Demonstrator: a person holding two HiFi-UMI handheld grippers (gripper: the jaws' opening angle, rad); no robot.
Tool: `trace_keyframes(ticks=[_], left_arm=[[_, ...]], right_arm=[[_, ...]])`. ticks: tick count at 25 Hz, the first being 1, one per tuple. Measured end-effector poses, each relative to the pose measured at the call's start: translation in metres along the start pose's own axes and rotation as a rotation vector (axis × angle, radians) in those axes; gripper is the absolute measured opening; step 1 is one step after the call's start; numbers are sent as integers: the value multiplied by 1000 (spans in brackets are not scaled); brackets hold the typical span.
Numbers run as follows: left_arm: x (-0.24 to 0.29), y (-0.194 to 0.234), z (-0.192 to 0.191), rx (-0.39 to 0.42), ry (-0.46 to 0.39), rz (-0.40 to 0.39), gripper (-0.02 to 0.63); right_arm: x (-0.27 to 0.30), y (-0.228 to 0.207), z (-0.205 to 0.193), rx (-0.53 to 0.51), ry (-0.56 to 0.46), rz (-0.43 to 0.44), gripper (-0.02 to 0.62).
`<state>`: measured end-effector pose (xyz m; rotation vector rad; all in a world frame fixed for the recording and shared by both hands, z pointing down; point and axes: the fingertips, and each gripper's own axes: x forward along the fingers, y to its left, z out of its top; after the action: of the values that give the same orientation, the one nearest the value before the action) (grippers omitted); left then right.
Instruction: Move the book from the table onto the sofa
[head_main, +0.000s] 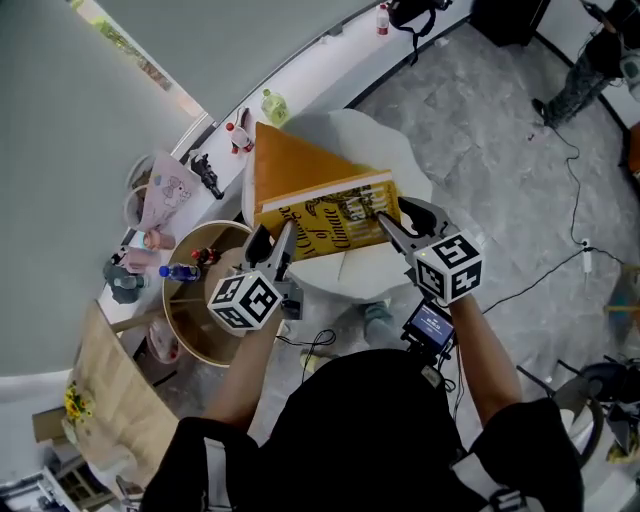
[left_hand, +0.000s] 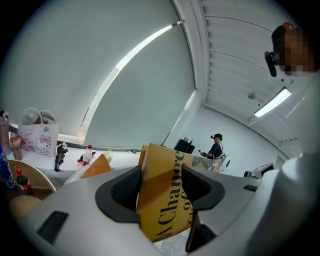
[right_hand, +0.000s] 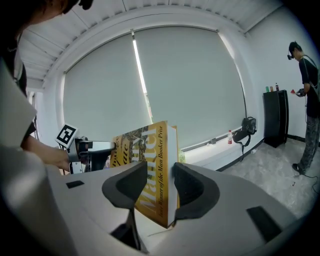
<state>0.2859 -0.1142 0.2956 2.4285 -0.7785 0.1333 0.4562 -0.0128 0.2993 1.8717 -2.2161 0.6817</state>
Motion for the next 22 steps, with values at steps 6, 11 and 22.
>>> trace_keyframes(ticks=[6, 11, 22], left_arm=[[52, -23, 4, 29, 36, -9, 255], [84, -30, 3, 56, 58, 0, 236], [145, -29, -21, 69, 154, -5, 225]], right_arm=[[1, -55, 10, 32, -5, -14, 179], [5, -87, 12, 52, -11, -8, 178], [24, -147, -11, 119, 40, -31, 172]])
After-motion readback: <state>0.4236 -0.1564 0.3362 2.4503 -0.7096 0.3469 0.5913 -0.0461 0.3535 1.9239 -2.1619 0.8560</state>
